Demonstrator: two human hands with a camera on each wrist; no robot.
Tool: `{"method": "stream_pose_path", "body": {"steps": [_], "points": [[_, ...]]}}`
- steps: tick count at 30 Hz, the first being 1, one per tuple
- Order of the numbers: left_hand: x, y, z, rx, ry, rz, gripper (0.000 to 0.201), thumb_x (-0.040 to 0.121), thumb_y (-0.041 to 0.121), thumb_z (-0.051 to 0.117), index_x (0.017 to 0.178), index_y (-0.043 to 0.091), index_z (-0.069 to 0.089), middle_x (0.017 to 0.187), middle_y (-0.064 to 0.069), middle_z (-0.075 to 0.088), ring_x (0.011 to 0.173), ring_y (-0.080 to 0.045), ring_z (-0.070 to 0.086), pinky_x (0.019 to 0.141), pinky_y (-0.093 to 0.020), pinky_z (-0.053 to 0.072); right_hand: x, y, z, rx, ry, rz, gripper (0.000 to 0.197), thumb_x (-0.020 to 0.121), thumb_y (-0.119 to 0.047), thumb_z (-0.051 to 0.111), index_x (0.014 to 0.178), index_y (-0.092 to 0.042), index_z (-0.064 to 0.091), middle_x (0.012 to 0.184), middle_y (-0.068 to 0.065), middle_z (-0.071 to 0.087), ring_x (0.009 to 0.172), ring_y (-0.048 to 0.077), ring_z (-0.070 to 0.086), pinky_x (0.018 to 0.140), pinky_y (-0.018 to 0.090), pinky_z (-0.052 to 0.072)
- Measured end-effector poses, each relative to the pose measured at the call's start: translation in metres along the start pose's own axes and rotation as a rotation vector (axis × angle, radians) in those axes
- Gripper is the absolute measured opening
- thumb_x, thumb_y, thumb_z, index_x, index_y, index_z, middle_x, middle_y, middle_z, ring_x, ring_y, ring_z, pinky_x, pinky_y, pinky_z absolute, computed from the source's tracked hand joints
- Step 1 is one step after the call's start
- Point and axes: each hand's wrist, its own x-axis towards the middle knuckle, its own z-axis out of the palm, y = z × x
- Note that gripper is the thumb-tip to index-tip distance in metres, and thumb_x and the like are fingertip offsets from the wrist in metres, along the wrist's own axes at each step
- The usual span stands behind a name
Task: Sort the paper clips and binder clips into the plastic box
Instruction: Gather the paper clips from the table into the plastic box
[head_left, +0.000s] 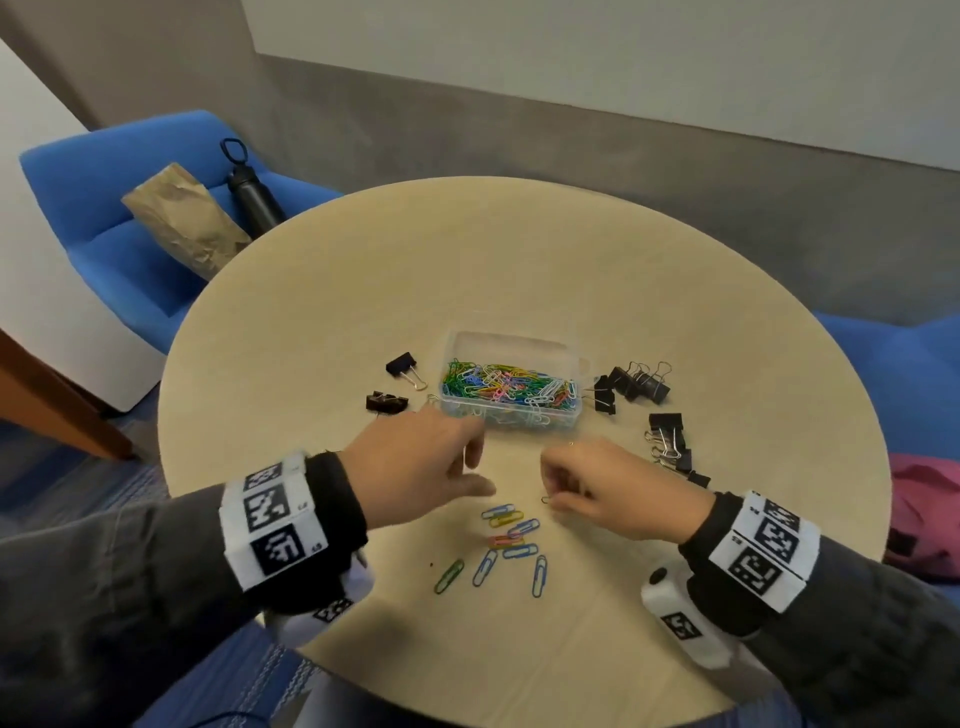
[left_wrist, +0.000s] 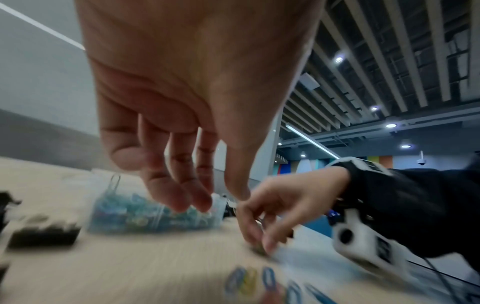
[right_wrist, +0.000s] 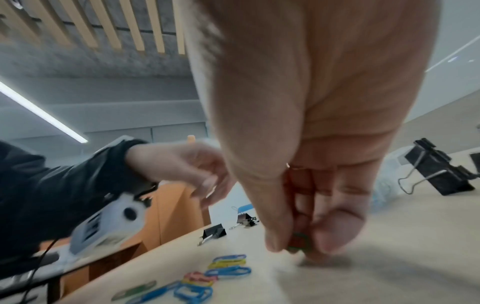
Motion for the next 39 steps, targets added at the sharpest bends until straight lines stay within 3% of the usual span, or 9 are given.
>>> {"method": "stream_pose_path", "body": {"steps": [4,7,14,18,23,29,31,35,39], "points": [[-0.025,0.002,0.025,0.087,-0.209,-0.045,0.038,0.081,0.061,0.056,0.098,0.026,0.055,0.093,0.007,0.059,0.085,-0.017,0.058,0.073,-0.034,0.050,-0.008,-0.002,-0.003,0.069,0.008,-0.039,0.015,0.093,-0.015,0.056,0.107,-0.019,0.056,0.077,-0.015,0.051,0.072,-0.002,0.049,0.065,0.013,0.039],[-0.030,0.002,0.037,0.080,-0.273,-0.060,0.045,0.080,0.059,0.060,0.108,0.024,0.054,0.106,0.003,0.054,0.094,-0.021,0.057,0.076,-0.035,0.048,-0.014,-0.008,0.000,0.035,-0.023,-0.100,0.009,0.095,-0.012,0.050,0.097,-0.018,0.056,0.083,-0.020,0.042,0.078,-0.010,0.043,0.069,0.009,0.034],[-0.031,0.002,0.038,-0.023,-0.242,-0.003,0.019,0.089,0.039,0.060,0.104,0.028,0.058,0.108,0.006,0.049,0.093,-0.017,0.056,0.074,-0.031,0.046,-0.026,-0.024,0.010,0.015,-0.215,-0.118,0.017,0.095,-0.006,0.039,0.099,-0.022,0.038,0.072,-0.006,0.046,0.062,0.010,0.039,0.061,0.028,0.033],[-0.028,-0.001,0.038,-0.147,-0.156,0.057,0.007,0.089,0.024,0.061,0.095,0.021,0.058,0.097,0.006,0.062,0.081,-0.012,0.052,0.071,-0.024,0.042,-0.031,-0.029,0.012,-0.134,-0.259,-0.167,0.020,0.098,-0.030,0.044,0.117,-0.022,0.043,0.091,-0.004,0.053,0.081,0.017,0.048,0.074,0.033,0.037],[-0.023,-0.003,0.038,-0.238,-0.148,0.044,0.020,0.095,0.011,0.047,0.115,0.017,0.048,0.093,0.005,0.051,0.081,-0.010,0.045,0.069,-0.020,0.036,-0.026,-0.026,0.018,-0.151,-0.306,-0.118,0.010,0.092,-0.024,0.054,0.099,-0.016,0.052,0.101,0.004,0.061,0.091,0.024,0.053,0.077,0.037,0.042],[-0.022,0.001,0.037,-0.305,-0.131,-0.003,0.023,0.088,0.000,0.037,0.094,0.020,0.047,0.091,0.001,0.055,0.082,-0.016,0.049,0.071,-0.025,0.039,-0.028,-0.020,0.020,-0.067,-0.232,-0.094,0.012,0.099,-0.019,0.039,0.088,-0.016,0.043,0.085,0.005,0.052,0.073,0.021,0.042,0.072,0.036,0.037],[-0.021,0.007,0.037,-0.291,-0.077,-0.037,0.013,0.096,0.019,0.037,0.090,0.017,0.048,0.088,-0.001,0.056,0.081,-0.019,0.048,0.069,-0.027,0.034,-0.025,-0.016,0.014,0.055,-0.149,-0.019,0.019,0.099,-0.020,0.037,0.080,-0.021,0.038,0.075,-0.002,0.046,0.068,0.017,0.038,0.066,0.031,0.035],[-0.016,0.019,0.044,-0.112,-0.116,-0.088,0.045,0.086,0.060,0.050,0.089,0.015,0.053,0.088,-0.003,0.059,0.079,-0.022,0.052,0.067,-0.034,0.040,-0.016,-0.009,0.007,0.878,0.023,0.269,0.035,0.097,-0.018,0.038,0.062,-0.021,0.031,0.061,0.000,0.024,0.051,0.014,0.025,0.047,0.023,0.017],[-0.011,0.025,0.048,-0.071,-0.189,-0.073,0.041,0.083,0.049,0.064,0.101,0.013,0.055,0.102,-0.009,0.062,0.090,-0.026,0.057,0.074,-0.036,0.044,-0.012,-0.005,0.008,1.072,0.096,0.295,0.039,0.100,-0.030,0.044,0.063,-0.018,0.037,0.054,0.000,0.033,0.043,0.012,0.030,0.042,0.018,0.020]]}}
